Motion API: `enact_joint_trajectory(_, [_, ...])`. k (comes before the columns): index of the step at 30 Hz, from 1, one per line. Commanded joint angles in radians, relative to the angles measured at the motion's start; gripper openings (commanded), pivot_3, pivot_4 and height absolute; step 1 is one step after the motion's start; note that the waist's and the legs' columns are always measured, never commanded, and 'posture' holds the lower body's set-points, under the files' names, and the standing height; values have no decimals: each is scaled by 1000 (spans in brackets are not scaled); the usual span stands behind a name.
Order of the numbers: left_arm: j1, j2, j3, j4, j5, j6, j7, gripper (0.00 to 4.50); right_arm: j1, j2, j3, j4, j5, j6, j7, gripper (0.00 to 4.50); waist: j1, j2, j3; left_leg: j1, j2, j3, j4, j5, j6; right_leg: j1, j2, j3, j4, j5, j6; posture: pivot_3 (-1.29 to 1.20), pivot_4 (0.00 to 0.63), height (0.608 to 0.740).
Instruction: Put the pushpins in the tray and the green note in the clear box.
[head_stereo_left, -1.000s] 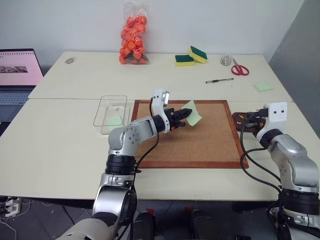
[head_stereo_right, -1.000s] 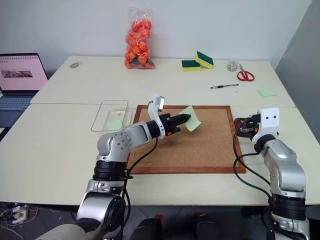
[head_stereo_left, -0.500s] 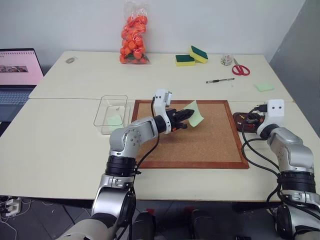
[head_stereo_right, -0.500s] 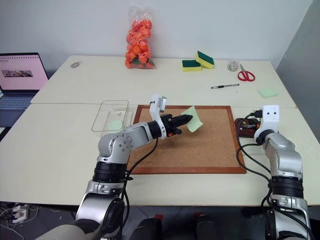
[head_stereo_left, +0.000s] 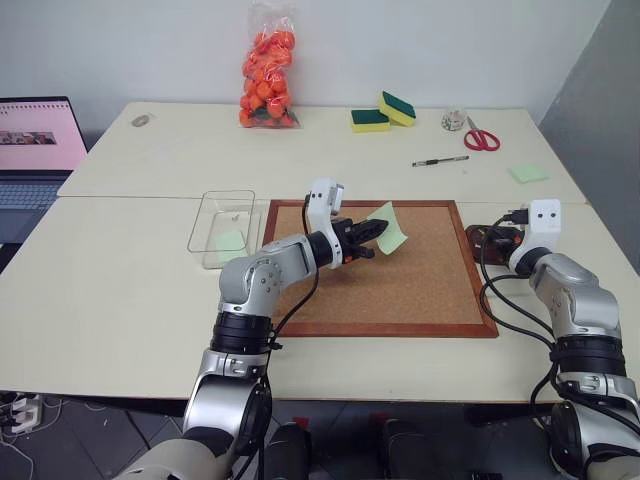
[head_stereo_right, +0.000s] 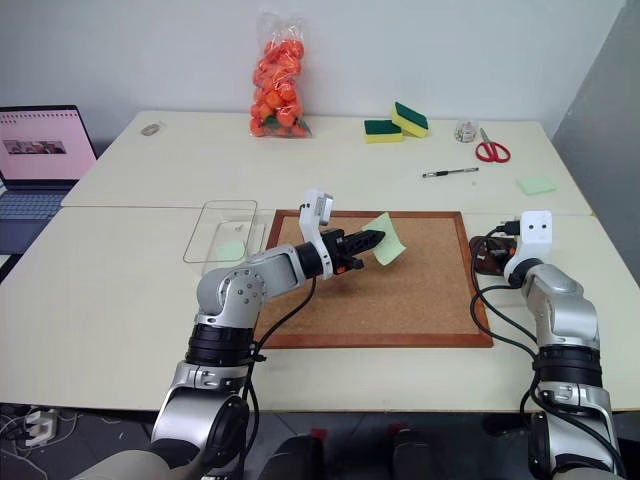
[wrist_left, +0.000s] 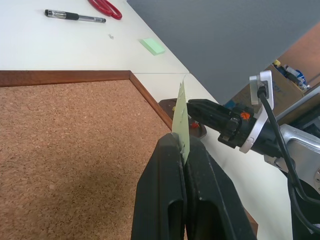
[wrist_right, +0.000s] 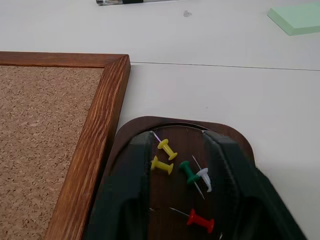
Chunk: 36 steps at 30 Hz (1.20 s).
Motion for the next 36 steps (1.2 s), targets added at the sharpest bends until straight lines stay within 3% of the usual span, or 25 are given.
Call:
enact_joint_trajectory(1, [-4,-2,1,-47,-5,-15,-3,0,-25,-11,-12,-43,14,-9,7,2795,0,0,0,0,0,0,0,0,0,0,0,0,0,0,0,0,150,740])
enact_joint_trajectory(9, [-24,17,14,-42,17,-53,4,0,10,-21,-26,-175,49,1,34,4445,0,0,0,0,0,0,0,0,0,0,0,0,0,0,0,0,150,740])
enact_joint_trajectory(15, [-73,108,88,-65,85,-138,95,0,82,-20,6,-429,171,68,156,4445,-2,0,0,0,0,0,0,0,0,0,0,0,0,0,0,0,150,740])
enact_joint_trajectory(22, [-76,264,205,-183,144,-109,247,0,103,-49,86,-648,336,187,311,4445,-2,-1,1,0,1,-2,0,0,0,0,0,-1,0,0,0,0,150,740])
enact_joint_trajectory(27, [-8,366,231,-260,184,-44,293,0,35,-56,144,-656,368,224,349,4445,2,-1,1,0,0,-2,0,0,0,0,-1,-1,0,0,0,0,150,740])
enact_joint_trajectory(36, [101,491,161,-178,300,-102,238,0,-131,-20,272,-546,336,200,398,4445,4,-3,2,-1,1,-2,0,0,0,-1,0,-2,0,0,0,0,150,740])
